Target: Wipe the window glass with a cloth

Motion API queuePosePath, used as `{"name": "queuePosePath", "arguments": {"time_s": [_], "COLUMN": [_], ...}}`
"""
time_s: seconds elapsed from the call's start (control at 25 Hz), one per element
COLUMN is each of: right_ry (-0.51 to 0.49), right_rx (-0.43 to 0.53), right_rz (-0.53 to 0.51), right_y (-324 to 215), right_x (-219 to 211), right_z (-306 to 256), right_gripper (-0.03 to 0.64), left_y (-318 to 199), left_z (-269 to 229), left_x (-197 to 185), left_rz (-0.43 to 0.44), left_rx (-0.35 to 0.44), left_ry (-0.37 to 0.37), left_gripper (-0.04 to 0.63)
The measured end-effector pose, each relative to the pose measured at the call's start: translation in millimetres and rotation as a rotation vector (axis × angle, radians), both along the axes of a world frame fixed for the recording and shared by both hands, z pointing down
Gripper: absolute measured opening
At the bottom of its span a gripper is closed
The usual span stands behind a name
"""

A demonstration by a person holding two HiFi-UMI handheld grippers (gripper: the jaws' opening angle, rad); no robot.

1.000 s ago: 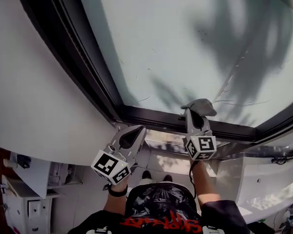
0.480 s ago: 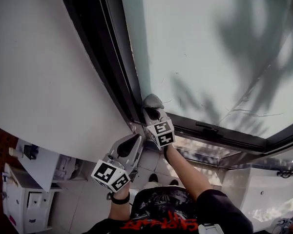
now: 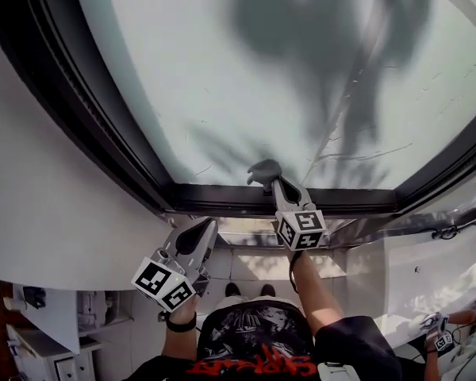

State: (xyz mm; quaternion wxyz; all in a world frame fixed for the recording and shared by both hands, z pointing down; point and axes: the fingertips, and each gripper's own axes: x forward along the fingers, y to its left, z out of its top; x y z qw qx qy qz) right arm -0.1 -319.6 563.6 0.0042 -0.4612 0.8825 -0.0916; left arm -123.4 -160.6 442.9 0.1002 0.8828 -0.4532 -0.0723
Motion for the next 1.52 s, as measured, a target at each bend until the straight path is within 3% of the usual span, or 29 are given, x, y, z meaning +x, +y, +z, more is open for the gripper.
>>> {"name": "queuePosePath", "arguments": {"time_s": [0.24, 0.56, 0.68, 0.8, 0.88, 0.96, 1.12, 1.24, 1.36, 1.52], "right_ry": [-0.074, -0.065, -0.070, -0.062, -0.079, -0.081, -0.048, -0.044, -0.022, 0.025], "right_rx": [-0.035, -0.113, -0.171, -0.186, -0.163, -0.092, 0.092, 0.180, 0.189, 0.131], "right_rz": [0.297, 0.684, 0.771, 0.795, 0.767, 0.667, 0.402, 0.170, -0.064, -0.334], "right_y": [-17.1, -37.1, -39.3, -40.2, -37.8, -34.9, -18.9, -0.7, 20.6, 54.2], "right_x": [171.1, 399.4, 452.1, 462.2, 444.3, 398.1, 264.1, 141.6, 18.8, -123.1], "right_z": [2.1, 26.5, 36.2, 39.2, 34.8, 15.3, -41.7, -63.1, -62.0, -33.5], "right_gripper": [0.017, 0.017, 0.017, 0.017, 0.017, 0.017, 0.017, 0.017, 0.017, 0.017], "left_y": [-15.2, -14.6, -16.1, -17.6, -16.5, -15.2, -14.5, -4.4, 8.9, 30.0], "left_z": [-1.1, -4.9, -3.3, -0.3, 2.7, 6.7, 16.5, 19.9, 15.6, -0.8], "left_x": [62.4, 110.8, 114.1, 112.8, 108.0, 99.2, 82.9, 59.5, 29.3, 3.0], "left_rz": [0.147, 0.245, 0.243, 0.227, 0.205, 0.169, 0.113, 0.063, -0.018, -0.089], "left_rx": [-0.009, -0.014, -0.026, -0.037, -0.045, -0.054, -0.071, -0.075, -0.067, -0.023], "left_ry": [-0.009, 0.004, 0.006, 0.008, 0.008, 0.002, 0.005, 0.003, 0.031, 0.053], "left_gripper": [0.002, 0.002, 0.002, 0.002, 0.002, 0.002, 0.002, 0.002, 0.002, 0.002]}}
